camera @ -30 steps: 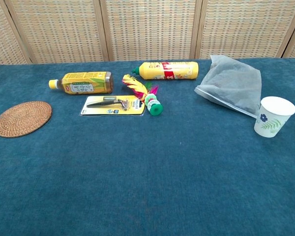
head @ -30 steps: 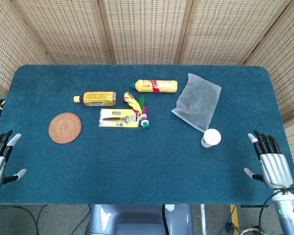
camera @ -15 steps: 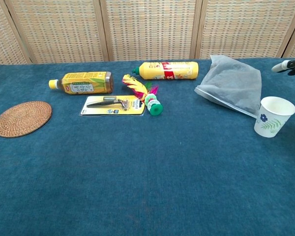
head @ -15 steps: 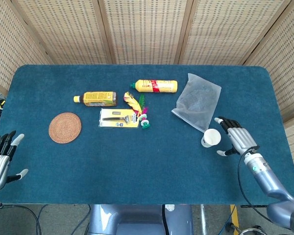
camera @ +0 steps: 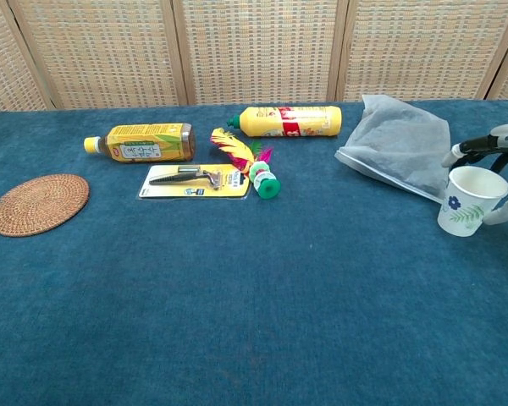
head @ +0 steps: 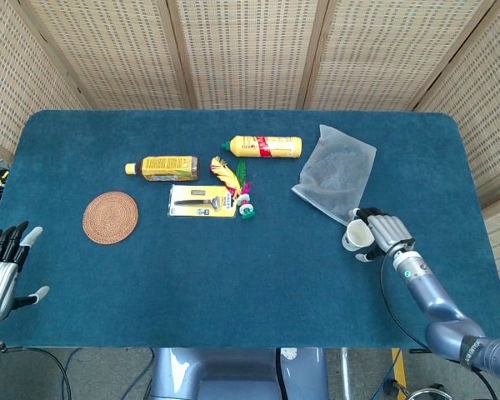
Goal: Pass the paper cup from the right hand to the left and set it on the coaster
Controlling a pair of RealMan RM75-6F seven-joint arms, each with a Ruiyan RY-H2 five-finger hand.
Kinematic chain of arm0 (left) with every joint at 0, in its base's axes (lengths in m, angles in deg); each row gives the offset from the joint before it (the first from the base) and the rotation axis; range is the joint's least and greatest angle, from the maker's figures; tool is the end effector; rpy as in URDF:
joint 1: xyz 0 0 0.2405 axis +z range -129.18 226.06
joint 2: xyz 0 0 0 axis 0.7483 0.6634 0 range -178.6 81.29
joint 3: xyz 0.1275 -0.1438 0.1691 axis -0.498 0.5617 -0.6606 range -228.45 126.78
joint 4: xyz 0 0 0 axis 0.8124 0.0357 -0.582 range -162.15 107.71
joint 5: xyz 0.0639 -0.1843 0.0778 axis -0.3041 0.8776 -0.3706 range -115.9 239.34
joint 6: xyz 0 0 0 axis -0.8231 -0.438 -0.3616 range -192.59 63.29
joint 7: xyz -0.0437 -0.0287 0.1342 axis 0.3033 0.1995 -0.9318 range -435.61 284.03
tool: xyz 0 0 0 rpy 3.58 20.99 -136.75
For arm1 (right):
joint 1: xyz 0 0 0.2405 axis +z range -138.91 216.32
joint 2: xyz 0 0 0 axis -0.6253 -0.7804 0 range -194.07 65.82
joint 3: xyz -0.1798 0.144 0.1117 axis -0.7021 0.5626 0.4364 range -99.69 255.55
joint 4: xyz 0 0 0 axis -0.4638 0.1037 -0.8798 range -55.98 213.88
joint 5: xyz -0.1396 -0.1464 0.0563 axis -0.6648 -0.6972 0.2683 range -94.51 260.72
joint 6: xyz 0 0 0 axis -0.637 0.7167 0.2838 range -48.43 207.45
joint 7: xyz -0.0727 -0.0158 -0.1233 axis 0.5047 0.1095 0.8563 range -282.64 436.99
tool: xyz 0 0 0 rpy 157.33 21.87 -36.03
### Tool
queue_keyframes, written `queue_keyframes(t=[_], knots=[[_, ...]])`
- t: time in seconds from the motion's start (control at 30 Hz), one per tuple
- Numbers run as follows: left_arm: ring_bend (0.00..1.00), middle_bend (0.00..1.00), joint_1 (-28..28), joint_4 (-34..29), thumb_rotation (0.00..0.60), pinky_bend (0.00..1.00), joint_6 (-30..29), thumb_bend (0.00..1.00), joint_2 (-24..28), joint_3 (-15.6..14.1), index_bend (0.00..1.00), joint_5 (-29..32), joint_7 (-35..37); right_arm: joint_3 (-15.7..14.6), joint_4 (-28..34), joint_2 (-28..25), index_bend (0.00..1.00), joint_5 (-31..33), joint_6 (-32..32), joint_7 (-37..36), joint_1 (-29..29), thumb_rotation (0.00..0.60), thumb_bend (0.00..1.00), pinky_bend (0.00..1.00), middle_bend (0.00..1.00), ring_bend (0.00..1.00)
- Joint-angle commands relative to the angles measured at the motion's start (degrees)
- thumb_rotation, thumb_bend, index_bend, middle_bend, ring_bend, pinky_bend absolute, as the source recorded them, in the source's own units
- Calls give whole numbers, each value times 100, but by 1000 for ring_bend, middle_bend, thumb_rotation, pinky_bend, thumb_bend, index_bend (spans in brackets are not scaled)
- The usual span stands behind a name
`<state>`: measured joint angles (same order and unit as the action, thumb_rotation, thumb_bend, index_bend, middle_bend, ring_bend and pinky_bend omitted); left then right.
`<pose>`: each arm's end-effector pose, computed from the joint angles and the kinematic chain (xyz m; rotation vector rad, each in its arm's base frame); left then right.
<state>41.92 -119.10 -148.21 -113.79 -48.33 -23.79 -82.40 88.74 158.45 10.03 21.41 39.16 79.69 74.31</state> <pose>-0.3088 0.1888 0.1501 -1.4469 -0.8309 -0.8262 -0.2628 -0.3581 0.0635 1.6860 -1.2334 0.6913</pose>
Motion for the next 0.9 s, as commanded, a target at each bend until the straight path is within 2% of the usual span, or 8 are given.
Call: queue_keyframes(t=[0.03, 0.1, 0.17, 0.33, 0.57, 0.73, 0.9], knots=[[0, 0, -1, -2, 600, 0, 4, 0, 5, -2, 0, 0, 9, -23, -154, 146, 287, 32, -139, 111, 22, 600, 0, 481, 342, 339], [0, 0, -2, -4, 600, 0, 9, 0, 9, -7, 0, 0, 13, -9, -243, 260, 352, 33, -260, 109, 14, 600, 0, 567, 423, 420], [0, 0, -5, -6, 600, 0, 14, 0, 12, -6, 0, 5, 19, 16, -262, 315, 366, 17, -312, 25, 7, 600, 1, 590, 447, 441], [0, 0, -10, -7, 600, 0, 22, 0, 23, 2, 0, 26, 49, 33, -92, 253, 370, -199, -404, -107, 18, 600, 2, 591, 454, 443], [0, 0, -34, -14, 600, 0, 77, 0, 39, 4, 0, 54, 105, 146, 628, 6, 379, -738, -356, -448, 205, 600, 2, 592, 451, 433], [0, 0, -45, -13, 600, 0, 108, 0, 52, 10, 0, 82, 156, 326, 882, 48, 387, -895, 26, -484, 669, 600, 4, 592, 452, 430], [0, 0, -70, 6, 600, 0, 176, 0, 50, 10, 0, 121, 175, 520, 796, 425, 393, -570, 521, -222, 1292, 600, 6, 592, 452, 428]])
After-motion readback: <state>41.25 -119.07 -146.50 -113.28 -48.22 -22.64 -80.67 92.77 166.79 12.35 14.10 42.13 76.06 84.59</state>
